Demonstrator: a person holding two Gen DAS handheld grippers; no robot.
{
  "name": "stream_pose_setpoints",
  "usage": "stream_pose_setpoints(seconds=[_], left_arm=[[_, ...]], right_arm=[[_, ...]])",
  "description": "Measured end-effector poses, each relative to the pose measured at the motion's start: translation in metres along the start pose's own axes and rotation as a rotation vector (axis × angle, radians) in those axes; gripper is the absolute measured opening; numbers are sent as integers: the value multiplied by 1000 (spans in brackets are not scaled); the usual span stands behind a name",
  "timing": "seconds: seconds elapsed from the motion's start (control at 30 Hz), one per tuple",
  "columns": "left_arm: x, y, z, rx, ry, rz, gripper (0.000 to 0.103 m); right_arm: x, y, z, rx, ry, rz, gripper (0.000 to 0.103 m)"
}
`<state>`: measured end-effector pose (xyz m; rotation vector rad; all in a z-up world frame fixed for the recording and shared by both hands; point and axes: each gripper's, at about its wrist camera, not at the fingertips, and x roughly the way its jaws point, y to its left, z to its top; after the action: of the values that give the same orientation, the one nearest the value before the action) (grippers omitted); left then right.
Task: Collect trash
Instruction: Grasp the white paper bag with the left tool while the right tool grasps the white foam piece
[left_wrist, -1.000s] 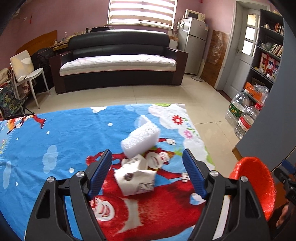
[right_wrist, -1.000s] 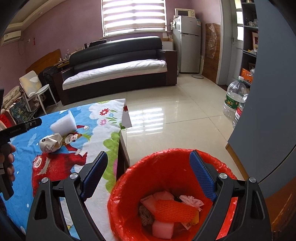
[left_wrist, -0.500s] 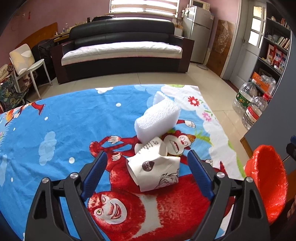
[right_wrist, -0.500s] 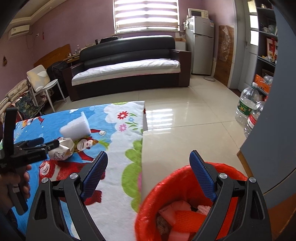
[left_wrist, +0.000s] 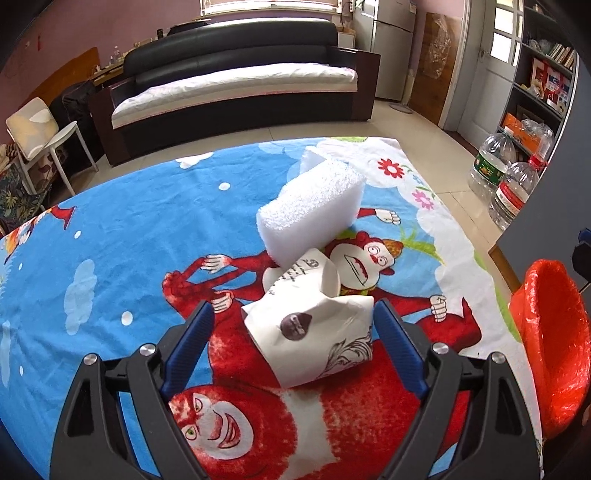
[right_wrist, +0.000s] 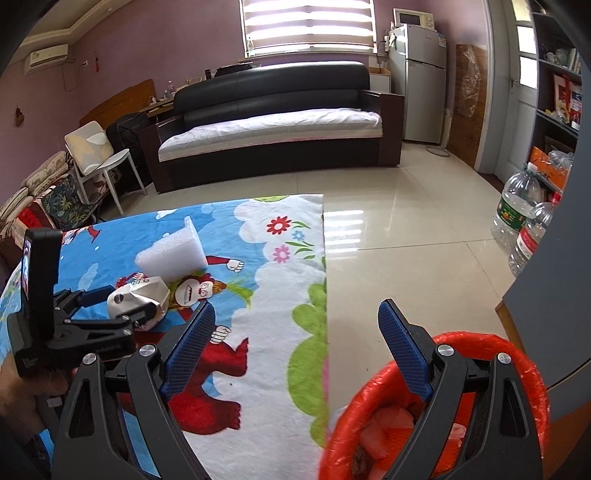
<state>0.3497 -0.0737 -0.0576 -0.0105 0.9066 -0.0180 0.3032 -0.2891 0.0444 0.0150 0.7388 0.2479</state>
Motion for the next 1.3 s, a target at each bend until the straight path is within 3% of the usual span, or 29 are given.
stream_pose_setpoints(seconds=[0.03,0.1,0.33,0.7,1.3], left_arm=[[1,-1,0,7,1,1,85],[2,-2,-1,20,6,-3,72],[1,-1,-4,26,9,-12,71],[-15,27,-10,-43,14,-40,71],[-51,99,1,-179,-45,16,71]], right_arm=[[1,2,1,0,1,3,85],[5,4,2,-1,4,7,85],[16,12,5,0,14,26,85],[43,46,12,-38,33,69,85],[102,131,42,-197,31,218,85]])
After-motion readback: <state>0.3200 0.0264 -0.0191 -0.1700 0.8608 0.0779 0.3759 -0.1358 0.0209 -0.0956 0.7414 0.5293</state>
